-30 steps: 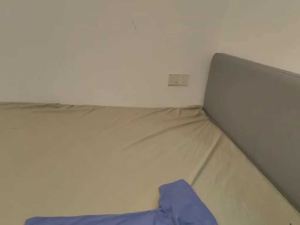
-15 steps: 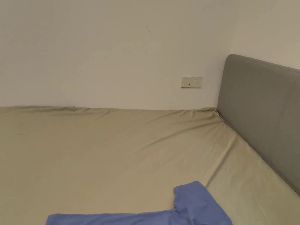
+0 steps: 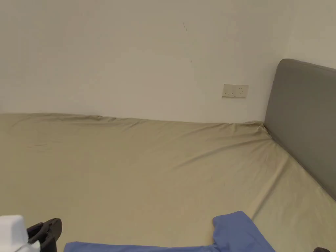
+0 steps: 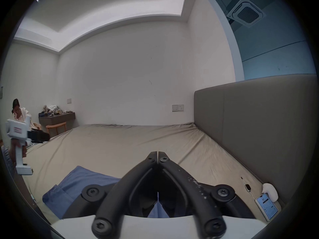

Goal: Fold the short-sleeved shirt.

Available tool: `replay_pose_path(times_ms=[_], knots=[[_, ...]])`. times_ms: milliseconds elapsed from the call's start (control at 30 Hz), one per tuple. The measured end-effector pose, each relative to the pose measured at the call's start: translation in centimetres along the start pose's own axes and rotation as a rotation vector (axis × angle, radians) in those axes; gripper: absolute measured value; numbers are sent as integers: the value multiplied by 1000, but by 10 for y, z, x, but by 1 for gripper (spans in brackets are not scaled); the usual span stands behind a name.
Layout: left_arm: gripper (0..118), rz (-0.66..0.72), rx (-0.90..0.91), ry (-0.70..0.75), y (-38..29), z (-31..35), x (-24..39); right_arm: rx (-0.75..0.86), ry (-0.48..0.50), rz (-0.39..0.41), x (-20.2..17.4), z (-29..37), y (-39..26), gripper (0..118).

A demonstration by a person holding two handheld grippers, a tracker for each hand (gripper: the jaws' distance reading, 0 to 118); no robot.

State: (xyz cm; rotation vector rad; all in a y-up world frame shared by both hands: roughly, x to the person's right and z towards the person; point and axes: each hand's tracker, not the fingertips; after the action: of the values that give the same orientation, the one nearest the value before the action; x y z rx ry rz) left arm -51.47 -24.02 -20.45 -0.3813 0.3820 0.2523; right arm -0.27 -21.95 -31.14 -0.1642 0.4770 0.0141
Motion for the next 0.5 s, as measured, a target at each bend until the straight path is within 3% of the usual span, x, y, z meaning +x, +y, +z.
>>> replay_pose_path(times_ms=[33,67,100,167,200,333,433,500], knots=[[0,-1,-73,20,4,-25,-8,-9,-2,-6,1,-6,-1,1],[10,-6,-172,27,4,-57,-16,-18,-2,-13,3,-14,-4,1],[28,5,-265,42,2,-87,-25,-25,-6,-19,4,-22,-8,1],[86,26,-437,102,-14,-138,-37,-49,-18,-21,5,-39,-14,1],[93,44,-479,123,-24,-160,-44,-65,-23,-23,5,-45,-19,1],[77,88,-555,195,-56,-213,-65,-128,-34,-15,8,-69,-34,2],[43,90,-589,199,-71,-227,-70,-188,-41,-25,14,-89,-46,5],[36,66,-575,219,-74,-224,-68,-233,-48,-34,18,-104,-54,11]])
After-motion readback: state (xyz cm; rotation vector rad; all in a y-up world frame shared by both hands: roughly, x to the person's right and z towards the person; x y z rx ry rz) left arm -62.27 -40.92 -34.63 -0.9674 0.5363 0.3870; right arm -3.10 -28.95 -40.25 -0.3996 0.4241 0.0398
